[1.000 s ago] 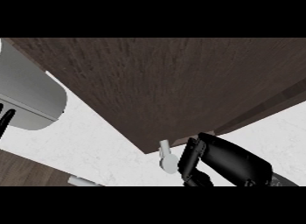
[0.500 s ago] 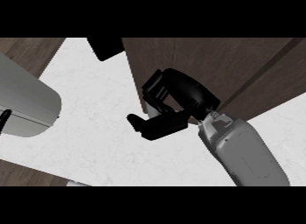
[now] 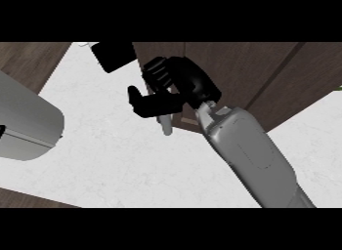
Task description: Pick up the bottled water, place it into the cabinet and close the cabinet
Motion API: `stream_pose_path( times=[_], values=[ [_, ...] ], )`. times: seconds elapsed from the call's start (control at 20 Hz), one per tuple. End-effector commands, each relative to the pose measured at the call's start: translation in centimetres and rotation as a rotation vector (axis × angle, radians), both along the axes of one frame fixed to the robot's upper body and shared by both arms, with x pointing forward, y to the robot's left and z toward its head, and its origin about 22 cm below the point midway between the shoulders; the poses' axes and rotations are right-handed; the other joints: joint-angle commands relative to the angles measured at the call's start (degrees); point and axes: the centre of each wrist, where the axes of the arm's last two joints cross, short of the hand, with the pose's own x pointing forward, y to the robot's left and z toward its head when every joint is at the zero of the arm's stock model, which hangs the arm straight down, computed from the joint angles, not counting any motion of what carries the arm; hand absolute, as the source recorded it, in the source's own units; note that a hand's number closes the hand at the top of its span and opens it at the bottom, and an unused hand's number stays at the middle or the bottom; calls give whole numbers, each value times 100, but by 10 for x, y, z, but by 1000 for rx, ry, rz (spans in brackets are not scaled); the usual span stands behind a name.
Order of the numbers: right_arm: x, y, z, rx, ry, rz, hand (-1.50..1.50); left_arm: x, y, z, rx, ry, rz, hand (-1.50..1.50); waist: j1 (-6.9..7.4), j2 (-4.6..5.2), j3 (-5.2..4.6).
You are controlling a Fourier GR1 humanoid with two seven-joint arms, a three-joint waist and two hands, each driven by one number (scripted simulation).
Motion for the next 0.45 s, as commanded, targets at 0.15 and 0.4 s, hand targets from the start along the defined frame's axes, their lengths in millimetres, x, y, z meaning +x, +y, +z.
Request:
stream_pose_path(
  times=[0.15,0.4],
  values=[
    [37,-4,29,178,-30,-223,-150,-6,4,-5,-19,-1,12,-150,-5,75,-35],
    [39,5,30,199,-27,-228,-150,-4,8,-3,-21,2,8,-150,-98,92,-37]
  ],
)
